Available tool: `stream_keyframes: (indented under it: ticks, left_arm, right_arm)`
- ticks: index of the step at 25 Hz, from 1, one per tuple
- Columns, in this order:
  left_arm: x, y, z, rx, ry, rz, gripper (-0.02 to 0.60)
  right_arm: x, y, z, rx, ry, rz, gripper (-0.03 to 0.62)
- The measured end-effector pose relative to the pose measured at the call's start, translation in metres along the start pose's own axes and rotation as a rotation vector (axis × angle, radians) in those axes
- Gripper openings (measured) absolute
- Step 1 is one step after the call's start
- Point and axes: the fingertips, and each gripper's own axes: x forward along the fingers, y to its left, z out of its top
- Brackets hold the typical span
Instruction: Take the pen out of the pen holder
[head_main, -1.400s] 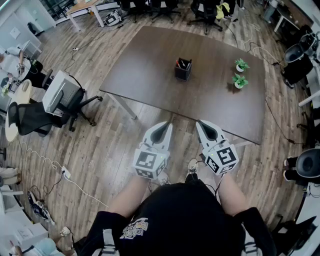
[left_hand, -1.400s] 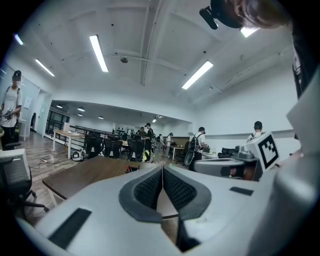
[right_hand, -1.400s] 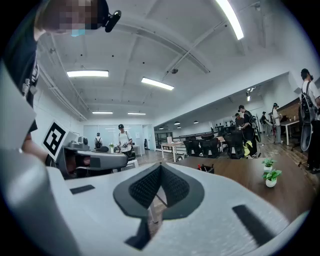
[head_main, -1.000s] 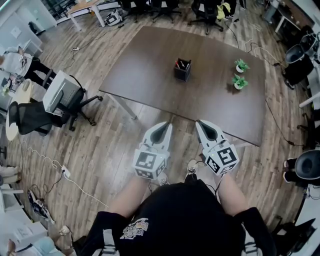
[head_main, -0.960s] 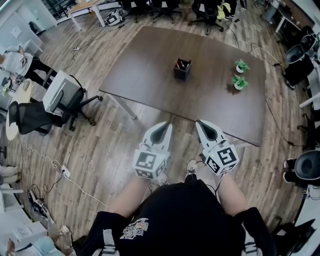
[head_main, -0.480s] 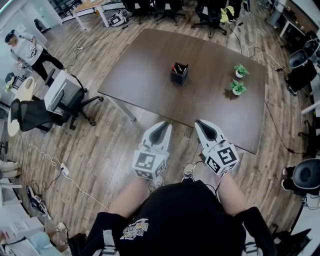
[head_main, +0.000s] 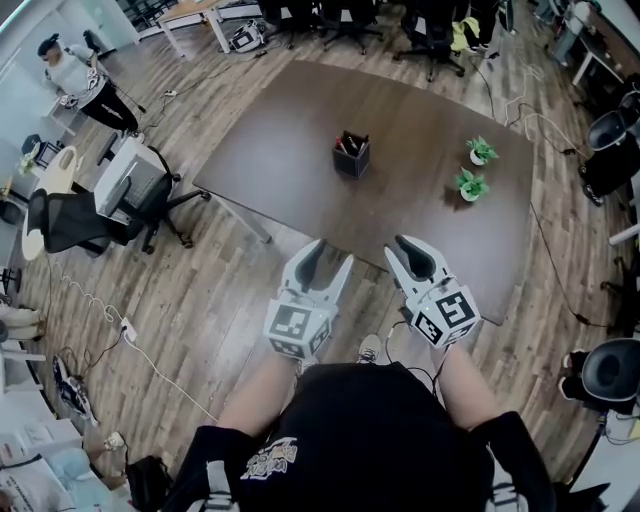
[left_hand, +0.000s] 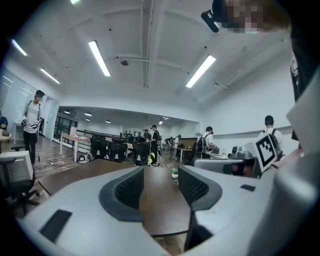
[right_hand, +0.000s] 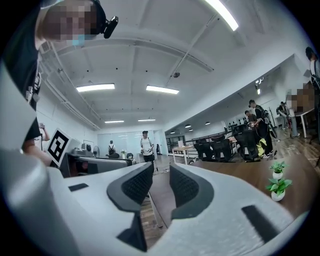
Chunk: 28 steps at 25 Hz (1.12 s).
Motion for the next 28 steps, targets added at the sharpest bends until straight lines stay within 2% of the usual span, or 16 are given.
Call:
stream_keyframes:
  ticks: [8,16,22,28]
  left_arm:
    - [0.014,-0.006,-0.002,0.005,0.009,0.021,0.23]
    - [0.021,0.011,-0.004,0.01,0.009,0.024,0.238]
    - [0.032,0.044,-0.004,0.007,0.011,-0.011,0.238]
    - [0.048,0.094,-0.002,0.003,0.028,-0.083,0.239]
  right_arm:
    - [0.0,-0.017,-0.001,0.008,0.003,0.03,0.16]
    - [0.02,-0.024,-0.006,0.018,0.006,0.026,0.192]
    - [0.051,-0.03,-0.009,0.019,0.011,-0.022,0.201]
    - [0.098,-0.039,-0.011,0.036,0.01,-0.111,0.204]
